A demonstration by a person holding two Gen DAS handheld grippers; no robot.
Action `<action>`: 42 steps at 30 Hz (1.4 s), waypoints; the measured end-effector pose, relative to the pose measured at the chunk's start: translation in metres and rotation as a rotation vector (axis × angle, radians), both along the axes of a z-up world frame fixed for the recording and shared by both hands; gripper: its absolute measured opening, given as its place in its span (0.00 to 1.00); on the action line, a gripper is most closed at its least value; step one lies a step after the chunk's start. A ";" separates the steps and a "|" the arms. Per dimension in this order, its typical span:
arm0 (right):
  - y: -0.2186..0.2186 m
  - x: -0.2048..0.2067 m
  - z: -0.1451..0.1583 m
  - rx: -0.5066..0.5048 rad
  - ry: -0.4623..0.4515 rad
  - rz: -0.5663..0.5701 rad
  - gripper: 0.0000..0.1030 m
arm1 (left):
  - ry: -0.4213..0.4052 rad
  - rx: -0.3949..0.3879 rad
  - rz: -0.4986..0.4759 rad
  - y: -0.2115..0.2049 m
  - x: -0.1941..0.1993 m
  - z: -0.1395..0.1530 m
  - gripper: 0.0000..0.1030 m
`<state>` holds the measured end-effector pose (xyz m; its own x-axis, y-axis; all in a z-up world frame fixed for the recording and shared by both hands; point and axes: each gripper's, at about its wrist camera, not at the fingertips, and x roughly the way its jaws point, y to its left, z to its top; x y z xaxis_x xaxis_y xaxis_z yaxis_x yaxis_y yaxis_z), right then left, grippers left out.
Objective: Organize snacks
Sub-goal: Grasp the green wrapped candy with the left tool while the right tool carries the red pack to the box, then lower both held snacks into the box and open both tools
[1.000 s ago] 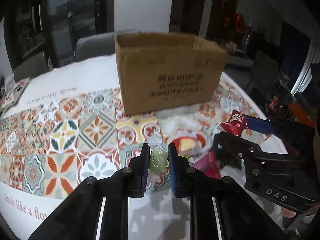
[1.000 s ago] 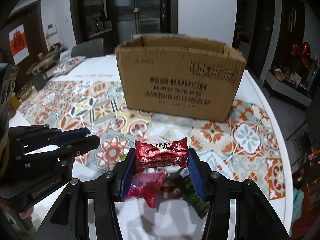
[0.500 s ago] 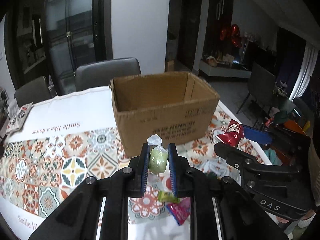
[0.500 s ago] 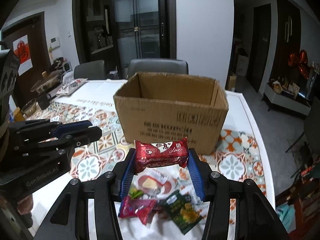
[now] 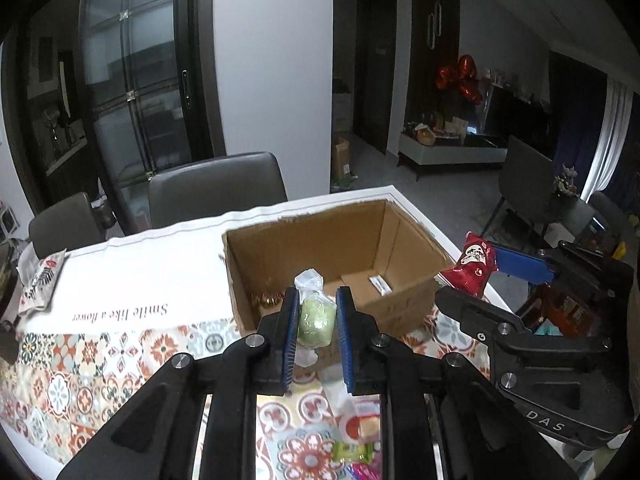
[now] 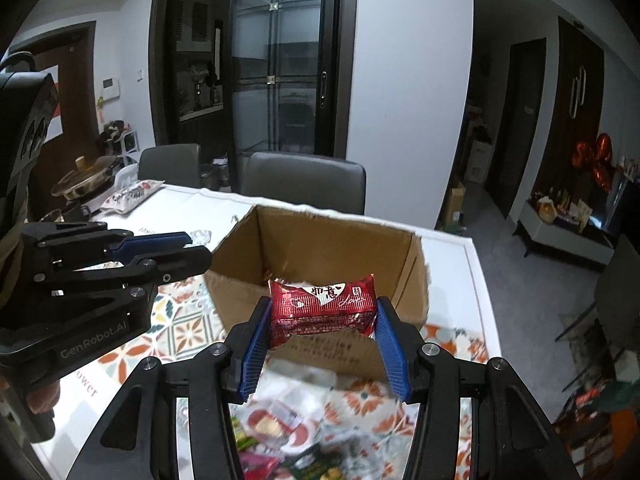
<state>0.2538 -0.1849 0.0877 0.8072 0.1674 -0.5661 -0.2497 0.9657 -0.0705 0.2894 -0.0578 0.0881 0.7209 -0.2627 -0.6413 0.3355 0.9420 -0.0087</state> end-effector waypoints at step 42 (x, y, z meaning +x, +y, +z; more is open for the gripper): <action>-0.029 -0.022 -0.020 0.058 0.014 0.011 0.67 | -0.113 0.037 0.012 -0.006 -0.060 -0.011 0.60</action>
